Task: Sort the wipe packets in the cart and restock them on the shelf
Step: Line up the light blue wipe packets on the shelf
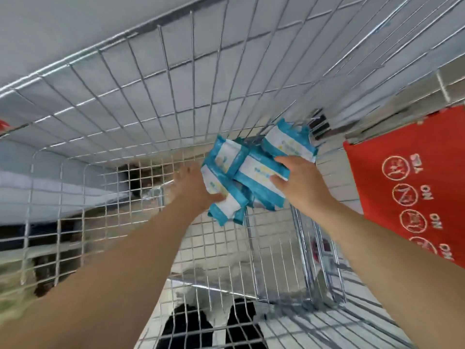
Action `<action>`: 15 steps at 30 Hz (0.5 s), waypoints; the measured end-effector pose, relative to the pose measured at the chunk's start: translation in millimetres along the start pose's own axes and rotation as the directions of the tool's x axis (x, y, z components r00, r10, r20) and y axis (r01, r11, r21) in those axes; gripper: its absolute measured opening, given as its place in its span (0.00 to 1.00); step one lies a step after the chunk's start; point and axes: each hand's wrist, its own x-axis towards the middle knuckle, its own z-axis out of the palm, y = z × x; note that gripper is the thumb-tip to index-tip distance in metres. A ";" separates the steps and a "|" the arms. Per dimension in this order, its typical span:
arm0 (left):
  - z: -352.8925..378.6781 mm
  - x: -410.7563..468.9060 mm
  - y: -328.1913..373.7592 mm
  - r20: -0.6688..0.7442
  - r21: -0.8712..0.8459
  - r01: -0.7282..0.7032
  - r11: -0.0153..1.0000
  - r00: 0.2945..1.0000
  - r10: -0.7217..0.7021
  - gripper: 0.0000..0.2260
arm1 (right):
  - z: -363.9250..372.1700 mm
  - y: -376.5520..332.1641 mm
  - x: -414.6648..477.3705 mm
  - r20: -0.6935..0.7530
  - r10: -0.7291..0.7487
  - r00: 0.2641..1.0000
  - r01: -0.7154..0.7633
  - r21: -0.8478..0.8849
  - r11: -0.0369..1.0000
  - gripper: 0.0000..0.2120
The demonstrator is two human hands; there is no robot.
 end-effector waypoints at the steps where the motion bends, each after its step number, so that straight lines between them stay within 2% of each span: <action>1: 3.1 1.2 -0.2 -0.019 -0.009 0.023 1.000 1.000 -0.023 0.47 | 3.9 2.9 4.4 -0.002 -0.015 1.000 0.015 -0.018 1.000 0.23; 4: 6.6 2.2 -3.6 -0.052 -0.073 0.056 0.996 0.997 -0.060 0.46 | 11.9 8.1 14.4 -0.025 -0.051 0.998 0.049 -0.073 0.996 0.23; 9: -6.3 -2.3 -21.4 -0.106 -0.266 0.079 0.961 0.988 -0.110 0.37 | 17.0 10.1 21.6 -0.055 -0.080 0.995 0.068 -0.203 0.977 0.25; 12: -15.5 -7.2 -28.7 -0.101 -0.301 0.046 0.952 0.992 -0.080 0.29 | 21.5 9.7 21.7 -0.058 -0.097 0.994 0.081 -0.232 0.969 0.25; 15: -20.4 -9.6 -31.2 -0.043 -0.394 0.024 0.919 0.998 -0.045 0.21 | 26.1 11.0 23.1 -0.062 -0.080 0.995 0.065 -0.206 0.976 0.20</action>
